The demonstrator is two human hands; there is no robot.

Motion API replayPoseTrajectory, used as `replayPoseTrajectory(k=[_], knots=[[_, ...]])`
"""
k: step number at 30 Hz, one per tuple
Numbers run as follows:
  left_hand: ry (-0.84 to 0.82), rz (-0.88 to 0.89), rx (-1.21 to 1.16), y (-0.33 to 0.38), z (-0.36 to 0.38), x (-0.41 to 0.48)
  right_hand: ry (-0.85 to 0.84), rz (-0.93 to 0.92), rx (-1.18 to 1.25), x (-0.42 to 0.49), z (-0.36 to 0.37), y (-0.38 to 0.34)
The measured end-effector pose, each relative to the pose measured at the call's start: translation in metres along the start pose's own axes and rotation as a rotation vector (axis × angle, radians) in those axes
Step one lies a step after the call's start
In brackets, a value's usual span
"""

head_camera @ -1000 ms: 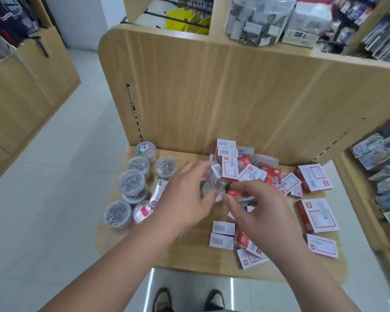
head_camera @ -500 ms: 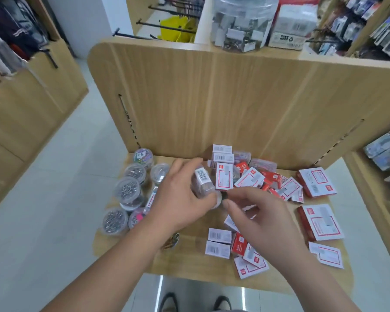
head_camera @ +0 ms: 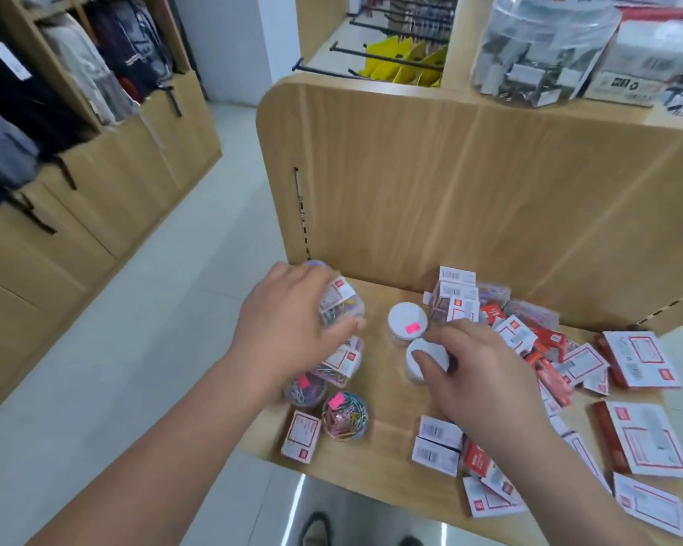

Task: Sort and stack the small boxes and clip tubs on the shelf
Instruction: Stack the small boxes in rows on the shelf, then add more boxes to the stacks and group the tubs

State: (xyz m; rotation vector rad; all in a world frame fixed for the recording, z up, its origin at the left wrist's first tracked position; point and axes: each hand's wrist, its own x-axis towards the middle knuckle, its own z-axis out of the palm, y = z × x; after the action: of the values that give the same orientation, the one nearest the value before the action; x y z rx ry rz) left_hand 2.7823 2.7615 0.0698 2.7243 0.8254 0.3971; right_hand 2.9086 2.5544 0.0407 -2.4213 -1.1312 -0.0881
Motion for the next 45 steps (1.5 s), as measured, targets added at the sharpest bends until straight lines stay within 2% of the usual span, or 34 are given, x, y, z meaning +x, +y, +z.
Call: replayPoseTrajectory(k=[5,9,12,13,15,18,23,26,31,35,40,45], knots=[[-0.174,0.011,0.138,0.005,0.041,0.058,0.061,0.017,0.052,0.006,-0.010,0.026],[-0.237,-0.016,0.205,0.003,0.041,0.069,0.097,-0.014,0.090,0.004,-0.014,0.041],[-0.130,0.168,0.197,0.018,0.035,0.067,0.089,-0.082,0.042,0.005,-0.010,0.047],[-0.137,0.274,0.150,0.029,0.037,0.064,0.067,-0.087,0.033,0.005,-0.009,0.047],[-0.280,0.434,0.106,0.050,0.050,0.059,0.014,-0.062,0.045,0.004,-0.006,0.047],[-0.460,0.441,0.191,0.070,0.076,0.057,-0.048,-0.076,0.089,0.003,-0.006,0.048],[-0.522,0.411,0.162,0.070,0.077,0.057,-0.077,-0.145,0.098,0.012,-0.013,0.049],[-0.470,0.420,0.173,0.066,0.077,0.055,-0.136,-0.218,0.012,0.019,-0.008,0.039],[-0.279,0.420,0.072,0.052,0.073,0.050,-0.130,-0.354,-0.171,0.021,-0.006,0.017],[-0.059,0.261,-0.144,0.039,0.018,0.044,-0.229,-0.330,-0.338,0.028,-0.005,0.013],[-0.032,0.017,-0.322,-0.002,-0.046,0.029,-0.380,-0.322,-0.489,0.040,0.010,0.012],[-0.064,-0.066,-0.281,-0.033,-0.042,-0.001,-0.598,-0.313,-0.663,0.056,0.002,-0.002]])
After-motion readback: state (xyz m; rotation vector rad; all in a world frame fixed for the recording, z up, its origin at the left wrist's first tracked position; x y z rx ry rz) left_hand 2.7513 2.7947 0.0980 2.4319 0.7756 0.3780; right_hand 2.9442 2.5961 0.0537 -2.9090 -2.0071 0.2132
